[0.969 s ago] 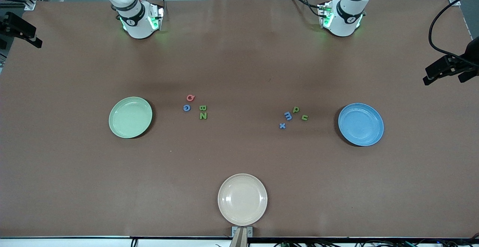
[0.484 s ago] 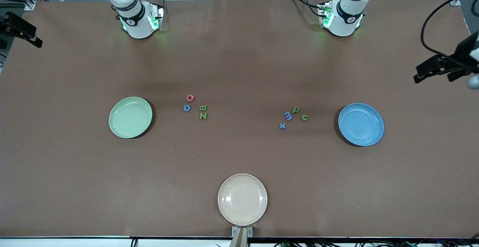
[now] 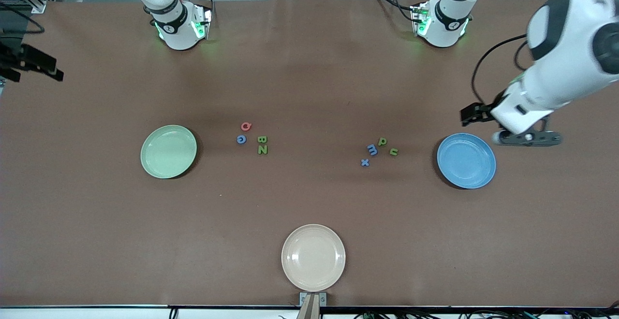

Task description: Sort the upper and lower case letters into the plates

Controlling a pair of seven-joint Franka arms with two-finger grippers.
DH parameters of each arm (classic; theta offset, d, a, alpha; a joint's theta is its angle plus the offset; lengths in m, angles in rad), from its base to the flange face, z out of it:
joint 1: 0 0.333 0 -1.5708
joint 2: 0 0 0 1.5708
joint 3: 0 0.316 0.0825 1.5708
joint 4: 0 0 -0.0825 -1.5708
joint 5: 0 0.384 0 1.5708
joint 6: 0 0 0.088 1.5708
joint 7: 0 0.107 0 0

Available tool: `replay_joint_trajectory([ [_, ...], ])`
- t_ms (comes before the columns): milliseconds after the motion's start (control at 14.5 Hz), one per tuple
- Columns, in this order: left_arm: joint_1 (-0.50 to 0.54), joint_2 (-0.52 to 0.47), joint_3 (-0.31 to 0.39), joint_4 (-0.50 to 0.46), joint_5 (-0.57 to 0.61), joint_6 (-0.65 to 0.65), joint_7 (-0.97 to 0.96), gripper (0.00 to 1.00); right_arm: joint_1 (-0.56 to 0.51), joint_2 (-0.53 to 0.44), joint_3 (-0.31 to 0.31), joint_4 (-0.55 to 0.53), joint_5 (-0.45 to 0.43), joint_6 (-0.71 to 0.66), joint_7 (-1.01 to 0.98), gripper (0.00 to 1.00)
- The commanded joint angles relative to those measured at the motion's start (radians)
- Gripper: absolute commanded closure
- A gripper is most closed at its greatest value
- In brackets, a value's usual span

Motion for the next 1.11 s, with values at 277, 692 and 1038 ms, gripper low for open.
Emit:
replay_joint_trajectory([
  [277,0.0,0.024,-0.12,-0.296,-0.001,0.393,-0.09,0.0,-0.016,0.131,0.013,-0.016,0.017,0.06,0.017,0.0],
  [692,-0.033,0.203,-0.152,-0.31,0.099,0.554,-0.093,0.0,0.055,0.12,0.016,-0.212,0.08,0.251,0.253,0.0],
  [1038,-0.047,0.324,-0.152,-0.309,0.225,0.687,-0.102,0.0,0.18,0.112,0.016,-0.402,0.095,0.502,0.483,0.0],
])
